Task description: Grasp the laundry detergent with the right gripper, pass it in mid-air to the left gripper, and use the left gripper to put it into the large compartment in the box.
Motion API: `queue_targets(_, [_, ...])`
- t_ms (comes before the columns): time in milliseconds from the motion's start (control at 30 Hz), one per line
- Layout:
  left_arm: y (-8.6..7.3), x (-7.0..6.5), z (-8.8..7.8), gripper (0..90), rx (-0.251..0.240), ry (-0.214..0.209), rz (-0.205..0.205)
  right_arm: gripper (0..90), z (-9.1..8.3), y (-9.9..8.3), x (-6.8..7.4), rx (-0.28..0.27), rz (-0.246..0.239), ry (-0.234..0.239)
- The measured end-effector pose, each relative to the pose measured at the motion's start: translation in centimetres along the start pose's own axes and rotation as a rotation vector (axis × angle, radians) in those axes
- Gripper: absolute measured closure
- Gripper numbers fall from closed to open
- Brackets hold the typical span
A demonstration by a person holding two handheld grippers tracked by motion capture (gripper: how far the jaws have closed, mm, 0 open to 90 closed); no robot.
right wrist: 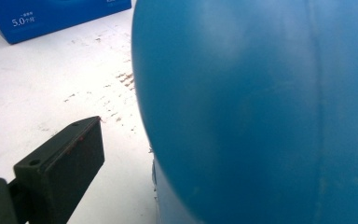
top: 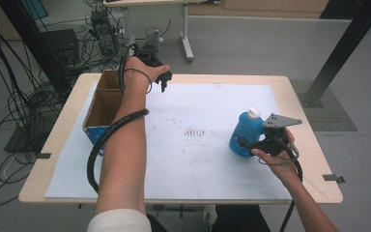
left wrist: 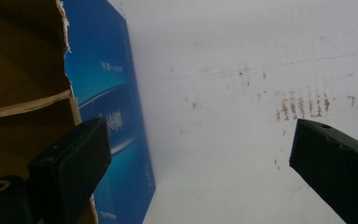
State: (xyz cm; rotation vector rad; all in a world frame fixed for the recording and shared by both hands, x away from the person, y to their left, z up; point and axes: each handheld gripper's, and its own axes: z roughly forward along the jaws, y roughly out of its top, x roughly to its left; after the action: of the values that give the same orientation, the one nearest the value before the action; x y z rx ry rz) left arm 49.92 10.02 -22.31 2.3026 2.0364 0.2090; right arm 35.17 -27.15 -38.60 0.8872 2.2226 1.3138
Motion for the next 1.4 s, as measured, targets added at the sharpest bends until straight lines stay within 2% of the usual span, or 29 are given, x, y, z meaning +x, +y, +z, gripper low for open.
queue_targets(1400, [-0.06,-0.13,-0.2,5.8,0.003,0.007,0.004,2.5,0.14,-0.41,0.02,0.003,0.011,0.001])
